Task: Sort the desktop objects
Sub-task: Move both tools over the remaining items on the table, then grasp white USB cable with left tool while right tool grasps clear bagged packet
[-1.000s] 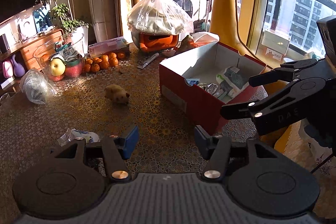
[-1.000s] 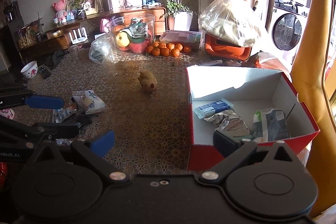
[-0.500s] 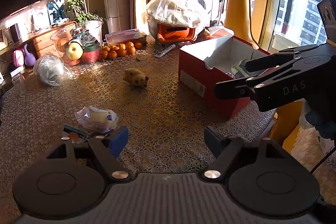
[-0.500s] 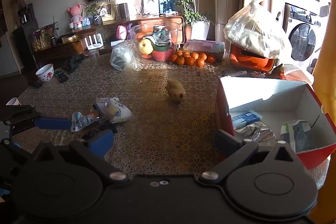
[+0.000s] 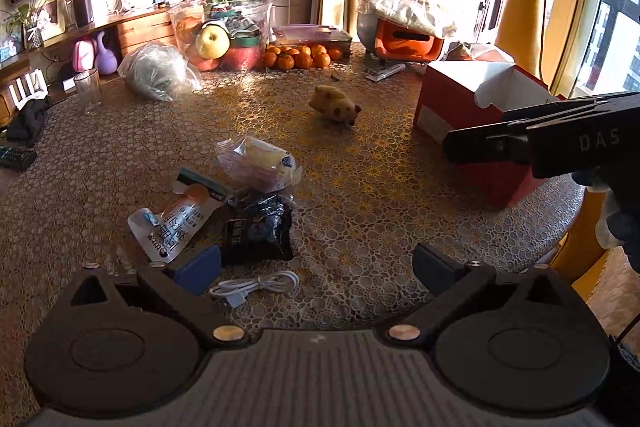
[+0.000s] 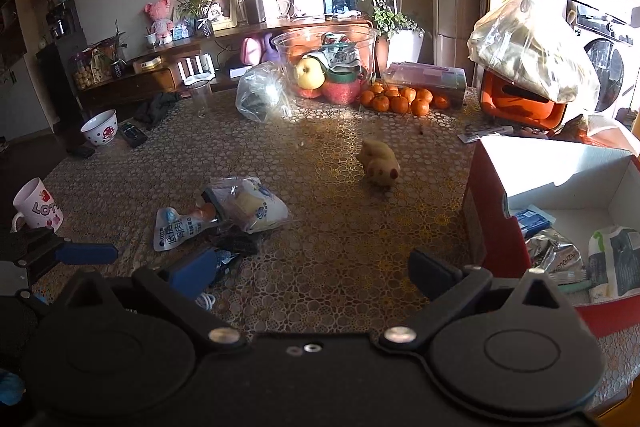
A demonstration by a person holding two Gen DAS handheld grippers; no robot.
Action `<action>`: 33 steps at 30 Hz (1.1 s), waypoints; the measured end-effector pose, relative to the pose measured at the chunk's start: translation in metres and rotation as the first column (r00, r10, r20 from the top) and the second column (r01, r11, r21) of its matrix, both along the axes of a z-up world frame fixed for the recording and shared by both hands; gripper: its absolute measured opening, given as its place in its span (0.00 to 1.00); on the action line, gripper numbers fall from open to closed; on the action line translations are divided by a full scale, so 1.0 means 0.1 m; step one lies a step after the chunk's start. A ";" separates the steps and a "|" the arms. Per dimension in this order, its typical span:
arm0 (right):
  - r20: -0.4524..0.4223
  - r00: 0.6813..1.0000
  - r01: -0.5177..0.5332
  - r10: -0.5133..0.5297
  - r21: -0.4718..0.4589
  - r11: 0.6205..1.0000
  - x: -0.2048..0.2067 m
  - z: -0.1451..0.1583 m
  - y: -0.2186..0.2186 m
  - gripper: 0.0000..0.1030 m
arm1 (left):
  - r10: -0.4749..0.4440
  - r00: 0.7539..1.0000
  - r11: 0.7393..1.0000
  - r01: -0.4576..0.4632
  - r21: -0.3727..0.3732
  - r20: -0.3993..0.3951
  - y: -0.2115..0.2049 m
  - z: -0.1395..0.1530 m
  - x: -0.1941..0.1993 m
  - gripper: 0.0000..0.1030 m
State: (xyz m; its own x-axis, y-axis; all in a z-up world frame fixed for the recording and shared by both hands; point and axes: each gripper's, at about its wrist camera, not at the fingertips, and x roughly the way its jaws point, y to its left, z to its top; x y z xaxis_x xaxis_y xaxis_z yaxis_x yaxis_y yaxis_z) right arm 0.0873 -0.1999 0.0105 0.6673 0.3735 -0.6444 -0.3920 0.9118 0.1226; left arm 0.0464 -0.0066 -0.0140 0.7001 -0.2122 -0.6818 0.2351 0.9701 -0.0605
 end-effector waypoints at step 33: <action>-0.091 0.983 -0.166 0.162 -0.034 0.986 0.98 -0.69 0.82 1.00 | 0.234 0.969 0.972 -0.231 0.043 -0.073 0.29 -0.82 0.43 1.00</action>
